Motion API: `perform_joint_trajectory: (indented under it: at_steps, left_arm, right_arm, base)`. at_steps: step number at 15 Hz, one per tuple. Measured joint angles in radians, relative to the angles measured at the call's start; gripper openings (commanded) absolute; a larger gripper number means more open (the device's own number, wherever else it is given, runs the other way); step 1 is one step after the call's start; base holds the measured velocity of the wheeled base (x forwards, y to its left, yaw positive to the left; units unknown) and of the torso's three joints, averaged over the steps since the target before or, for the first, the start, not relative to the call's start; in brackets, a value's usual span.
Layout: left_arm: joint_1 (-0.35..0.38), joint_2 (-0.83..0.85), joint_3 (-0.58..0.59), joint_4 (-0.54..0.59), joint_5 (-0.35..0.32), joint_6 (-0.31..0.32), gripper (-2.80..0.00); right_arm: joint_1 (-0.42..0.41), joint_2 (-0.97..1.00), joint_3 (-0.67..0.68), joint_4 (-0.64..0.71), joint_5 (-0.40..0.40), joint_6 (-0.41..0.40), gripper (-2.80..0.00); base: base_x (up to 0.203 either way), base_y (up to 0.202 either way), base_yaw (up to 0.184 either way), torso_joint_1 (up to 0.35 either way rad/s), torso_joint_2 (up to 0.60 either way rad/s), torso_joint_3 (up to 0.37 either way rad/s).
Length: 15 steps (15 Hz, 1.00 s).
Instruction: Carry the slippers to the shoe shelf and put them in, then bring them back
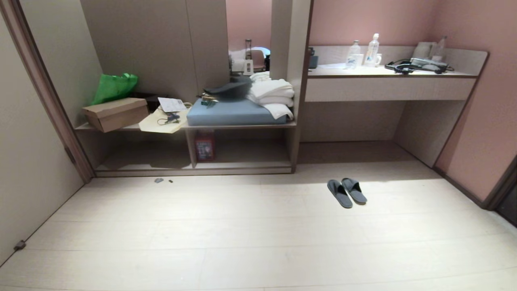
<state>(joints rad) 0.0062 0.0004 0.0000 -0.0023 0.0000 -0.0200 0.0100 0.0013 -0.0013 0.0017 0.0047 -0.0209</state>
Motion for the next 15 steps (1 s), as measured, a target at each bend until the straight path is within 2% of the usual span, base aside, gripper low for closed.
perform_joint_trajectory:
  at_steps: [15]
  left_arm:
    - [0.000,0.000,0.000,-0.001,-0.001,0.000,-2.80]
  right_arm:
    - [0.002,0.000,0.001,0.001,0.000,0.000,-2.80]
  base:
    - [-0.192,0.000,0.000,0.003,0.00,0.000]
